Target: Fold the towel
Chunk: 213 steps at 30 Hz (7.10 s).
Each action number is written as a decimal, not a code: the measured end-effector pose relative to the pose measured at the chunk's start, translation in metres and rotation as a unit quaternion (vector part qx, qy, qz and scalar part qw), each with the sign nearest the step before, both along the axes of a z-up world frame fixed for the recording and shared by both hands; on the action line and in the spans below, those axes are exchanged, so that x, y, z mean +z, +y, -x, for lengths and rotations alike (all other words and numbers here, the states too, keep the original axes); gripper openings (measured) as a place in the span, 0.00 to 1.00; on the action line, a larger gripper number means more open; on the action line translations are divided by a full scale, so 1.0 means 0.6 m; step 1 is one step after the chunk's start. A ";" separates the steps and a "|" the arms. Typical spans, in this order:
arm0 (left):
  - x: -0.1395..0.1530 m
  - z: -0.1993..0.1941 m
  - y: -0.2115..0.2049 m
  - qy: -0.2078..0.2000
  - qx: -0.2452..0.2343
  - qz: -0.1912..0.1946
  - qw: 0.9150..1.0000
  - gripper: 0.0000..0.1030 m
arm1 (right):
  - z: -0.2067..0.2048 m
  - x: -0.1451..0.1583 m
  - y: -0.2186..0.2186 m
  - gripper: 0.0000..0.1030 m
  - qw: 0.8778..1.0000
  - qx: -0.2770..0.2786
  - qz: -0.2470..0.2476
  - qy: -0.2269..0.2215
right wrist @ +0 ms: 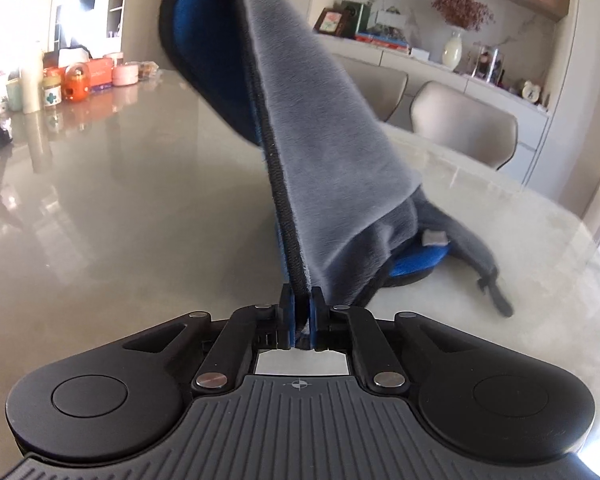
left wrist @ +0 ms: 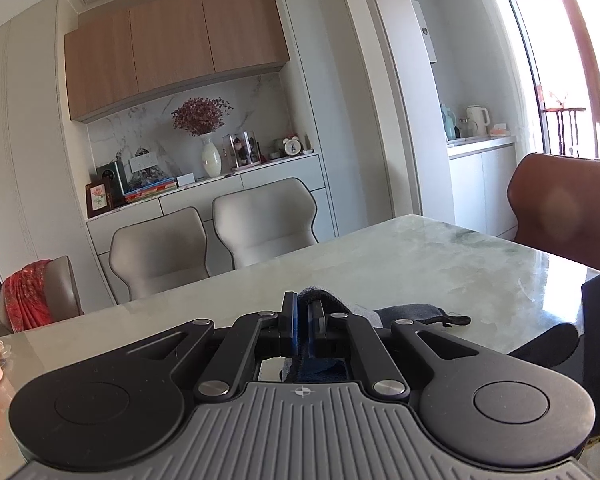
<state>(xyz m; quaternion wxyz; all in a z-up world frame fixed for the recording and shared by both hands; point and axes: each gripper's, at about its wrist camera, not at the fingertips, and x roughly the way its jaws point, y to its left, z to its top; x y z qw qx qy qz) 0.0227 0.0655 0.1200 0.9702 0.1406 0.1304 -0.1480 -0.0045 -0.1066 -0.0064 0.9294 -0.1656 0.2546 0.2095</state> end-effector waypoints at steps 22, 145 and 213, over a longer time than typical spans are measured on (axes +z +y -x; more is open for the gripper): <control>0.187 -0.012 -0.035 -0.075 -0.017 -0.036 0.996 0.04 | 0.002 0.346 -0.114 0.05 0.966 -0.073 0.048 -0.243; -0.186 -0.211 -0.044 0.232 -0.005 -0.022 0.972 0.54 | -0.236 0.014 -0.189 0.13 0.992 -0.040 -0.005 0.122; -0.202 0.181 -0.045 0.199 -0.095 -0.056 0.974 0.67 | 0.196 -0.017 -0.200 0.50 0.993 0.078 0.032 0.083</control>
